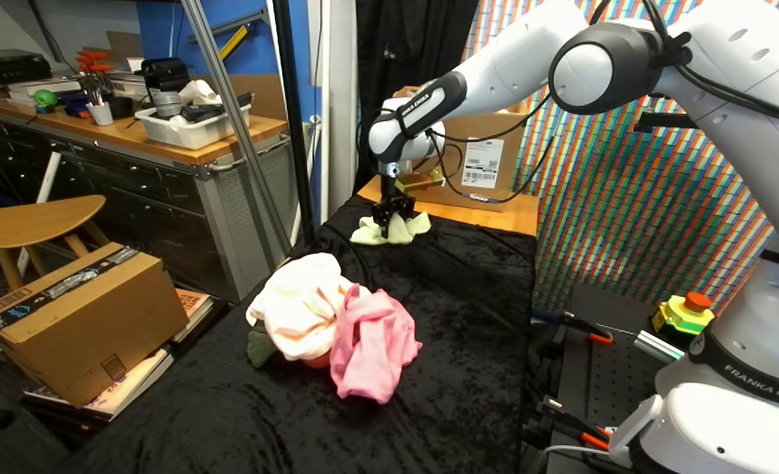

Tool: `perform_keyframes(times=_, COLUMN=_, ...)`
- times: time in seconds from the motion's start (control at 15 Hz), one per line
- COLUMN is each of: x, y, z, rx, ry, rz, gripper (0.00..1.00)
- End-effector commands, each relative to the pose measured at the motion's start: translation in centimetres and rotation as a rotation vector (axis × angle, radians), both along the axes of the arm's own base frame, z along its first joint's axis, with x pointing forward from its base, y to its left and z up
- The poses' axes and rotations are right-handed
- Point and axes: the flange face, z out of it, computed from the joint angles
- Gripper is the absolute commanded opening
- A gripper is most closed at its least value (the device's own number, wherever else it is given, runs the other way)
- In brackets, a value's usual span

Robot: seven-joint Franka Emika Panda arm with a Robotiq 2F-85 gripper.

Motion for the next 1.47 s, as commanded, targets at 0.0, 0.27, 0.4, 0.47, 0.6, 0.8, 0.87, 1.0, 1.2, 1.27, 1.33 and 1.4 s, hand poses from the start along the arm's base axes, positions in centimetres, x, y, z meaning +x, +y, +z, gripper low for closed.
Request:
perform_keyframes(times=0.0, x=0.6, y=0.1, z=1.2, rx=-0.001, ry=-0.034, rz=0.01, gripper=0.37)
perform_keyframes(times=0.27, x=0.7, y=0.4, z=3.0, rx=-0.013, ry=-0.052, rz=0.021, gripper=0.38)
perform_keyframes(times=0.4, x=0.8, y=0.7, z=4.3, rx=-0.025, ry=-0.059, rz=0.03, gripper=0.35)
perform_keyframes(times=0.47, x=0.9, y=1.0, z=5.1, rx=-0.037, ry=-0.063, rz=0.039, gripper=0.28)
perform_keyframes(times=0.6, x=0.9, y=1.6, z=6.7, rx=-0.057, ry=-0.077, rz=0.058, gripper=0.13)
perform_keyframes(times=0.8, x=0.8, y=3.0, z=9.4, rx=-0.09, ry=-0.102, rz=0.104, gripper=0.08)
perform_keyframes(times=0.87, x=0.6, y=3.8, z=10.2, rx=-0.089, ry=-0.11, rz=0.126, gripper=0.12)
perform_keyframes(times=1.0, x=-0.2, y=5.6, z=11.7, rx=-0.087, ry=-0.118, rz=0.179, gripper=0.13)
perform_keyframes(times=1.2, x=-2.3, y=9.5, z=13.1, rx=-0.065, ry=-0.108, rz=0.288, gripper=0.13)
perform_keyframes(times=1.27, x=-3.3, y=11.1, z=13.5, rx=-0.06, ry=-0.1, rz=0.326, gripper=0.13)
perform_keyframes(times=1.33, x=-4.2, y=12.6, z=14.1, rx=-0.058, ry=-0.095, rz=0.359, gripper=0.13)
perform_keyframes(times=1.4, x=-5.2, y=14.3, z=14.7, rx=-0.057, ry=-0.093, rz=0.398, gripper=0.13)
